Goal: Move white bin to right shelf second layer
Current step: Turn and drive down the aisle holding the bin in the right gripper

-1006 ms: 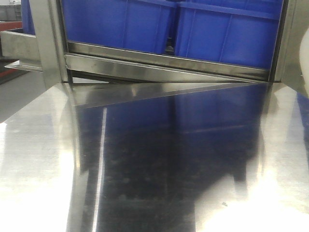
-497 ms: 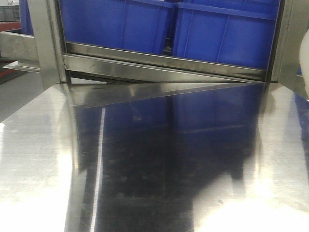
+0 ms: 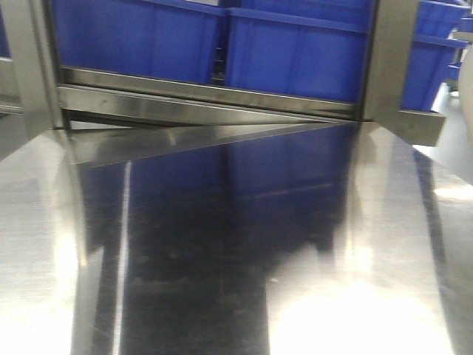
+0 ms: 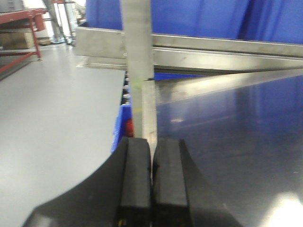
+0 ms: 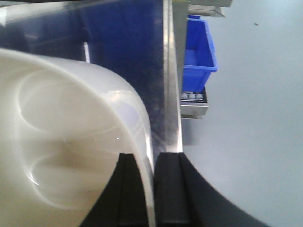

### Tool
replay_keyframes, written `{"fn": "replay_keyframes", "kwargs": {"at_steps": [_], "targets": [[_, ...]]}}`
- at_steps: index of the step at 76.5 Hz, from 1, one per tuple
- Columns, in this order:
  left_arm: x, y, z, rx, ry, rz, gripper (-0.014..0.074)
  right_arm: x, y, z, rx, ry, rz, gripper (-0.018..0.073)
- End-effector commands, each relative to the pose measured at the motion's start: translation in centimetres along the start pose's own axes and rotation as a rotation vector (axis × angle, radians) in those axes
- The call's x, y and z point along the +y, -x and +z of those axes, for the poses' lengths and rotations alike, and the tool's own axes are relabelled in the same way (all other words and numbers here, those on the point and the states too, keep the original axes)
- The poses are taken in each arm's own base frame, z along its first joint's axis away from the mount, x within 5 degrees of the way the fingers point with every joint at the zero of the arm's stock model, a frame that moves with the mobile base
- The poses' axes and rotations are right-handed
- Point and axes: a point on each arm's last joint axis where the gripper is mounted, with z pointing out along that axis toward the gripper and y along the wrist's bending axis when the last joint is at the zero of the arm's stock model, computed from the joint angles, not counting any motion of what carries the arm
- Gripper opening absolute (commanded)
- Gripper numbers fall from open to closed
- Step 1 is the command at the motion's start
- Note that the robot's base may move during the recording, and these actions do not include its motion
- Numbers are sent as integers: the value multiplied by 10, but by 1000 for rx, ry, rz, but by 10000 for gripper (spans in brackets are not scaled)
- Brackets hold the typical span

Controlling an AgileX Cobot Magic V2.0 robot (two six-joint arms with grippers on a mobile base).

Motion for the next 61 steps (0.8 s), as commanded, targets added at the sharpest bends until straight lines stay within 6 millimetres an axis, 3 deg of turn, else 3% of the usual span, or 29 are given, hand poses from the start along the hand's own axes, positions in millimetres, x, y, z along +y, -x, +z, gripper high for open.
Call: {"fn": "replay_keyframes", "kwargs": {"at_steps": [1, 61], "targets": [[0, -4, 1, -67, 2, -5, 85, 2, 15, -6, -112, 10, 6, 48], [0, -4, 1, -67, 2, -5, 85, 2, 15, -6, -112, 10, 6, 48]]}}
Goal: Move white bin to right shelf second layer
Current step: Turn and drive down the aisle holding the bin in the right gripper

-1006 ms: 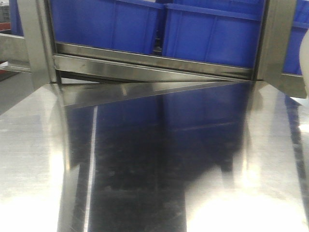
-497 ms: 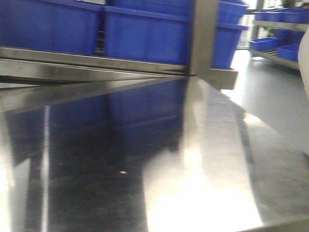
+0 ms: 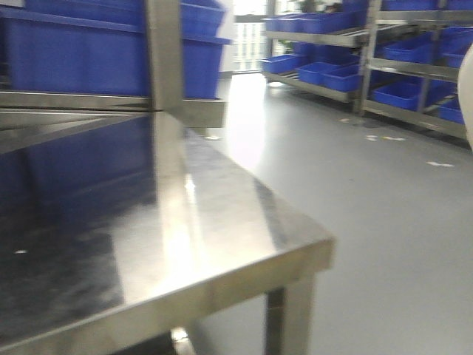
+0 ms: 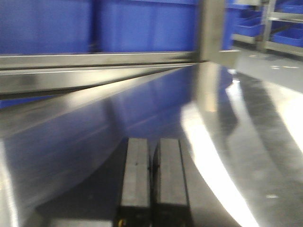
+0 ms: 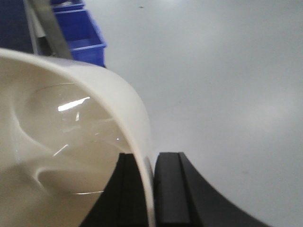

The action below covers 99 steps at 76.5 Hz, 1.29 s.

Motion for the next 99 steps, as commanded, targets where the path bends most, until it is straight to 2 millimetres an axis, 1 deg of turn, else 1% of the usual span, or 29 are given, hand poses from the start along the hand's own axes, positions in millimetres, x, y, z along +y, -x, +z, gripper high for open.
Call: {"fn": "replay_keyframes", "kwargs": {"at_steps": [1, 99], "targets": [[0, -4, 1, -67, 2, -5, 85, 2, 15, -6, -112, 8, 5, 48], [0, -4, 1, -67, 2, -5, 85, 2, 15, -6, -112, 8, 5, 48]]}}
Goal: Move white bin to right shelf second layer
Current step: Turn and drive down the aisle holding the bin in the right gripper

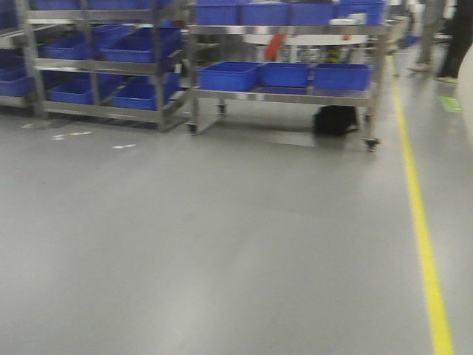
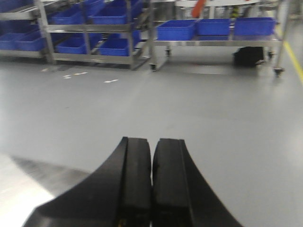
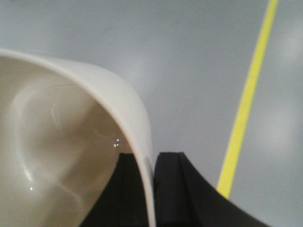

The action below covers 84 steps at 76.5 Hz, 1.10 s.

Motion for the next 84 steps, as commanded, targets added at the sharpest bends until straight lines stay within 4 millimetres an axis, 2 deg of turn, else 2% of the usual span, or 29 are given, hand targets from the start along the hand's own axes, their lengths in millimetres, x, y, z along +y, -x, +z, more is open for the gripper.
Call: {"fn": "replay_keyframes", "kwargs": {"at_steps": [1, 84], "targets": [[0, -4, 1, -67, 2, -5, 85, 2, 15, -6, -112, 8, 5, 48], [0, -4, 1, -67, 2, -5, 85, 2, 15, -6, -112, 8, 5, 48]]}}
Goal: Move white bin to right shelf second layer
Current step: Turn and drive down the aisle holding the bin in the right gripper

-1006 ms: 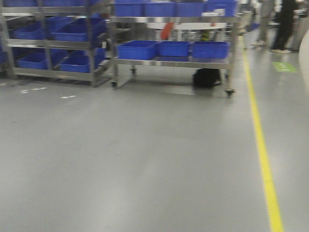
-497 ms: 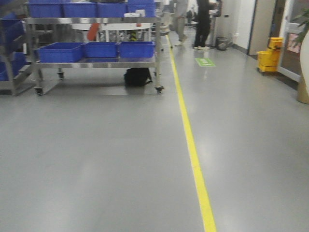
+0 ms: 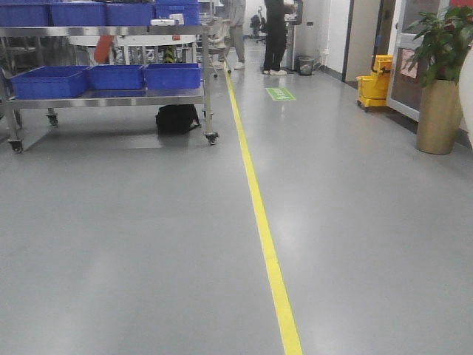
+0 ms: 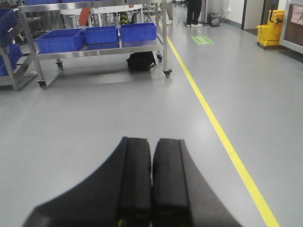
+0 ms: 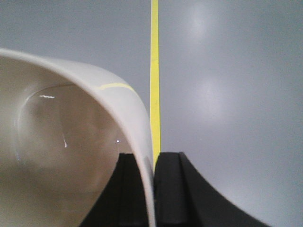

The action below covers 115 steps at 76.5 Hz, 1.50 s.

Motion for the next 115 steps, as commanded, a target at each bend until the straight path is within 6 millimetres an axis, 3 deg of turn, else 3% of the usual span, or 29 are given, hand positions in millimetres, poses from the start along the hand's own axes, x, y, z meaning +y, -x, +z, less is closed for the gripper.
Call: {"fn": "replay_keyframes", "kwargs": {"at_steps": [1, 115], "targets": [[0, -4, 1, -67, 2, -5, 85, 2, 15, -5, -110, 10, 4, 48], [0, -4, 1, -67, 2, -5, 85, 2, 15, -5, -110, 10, 4, 48]]}}
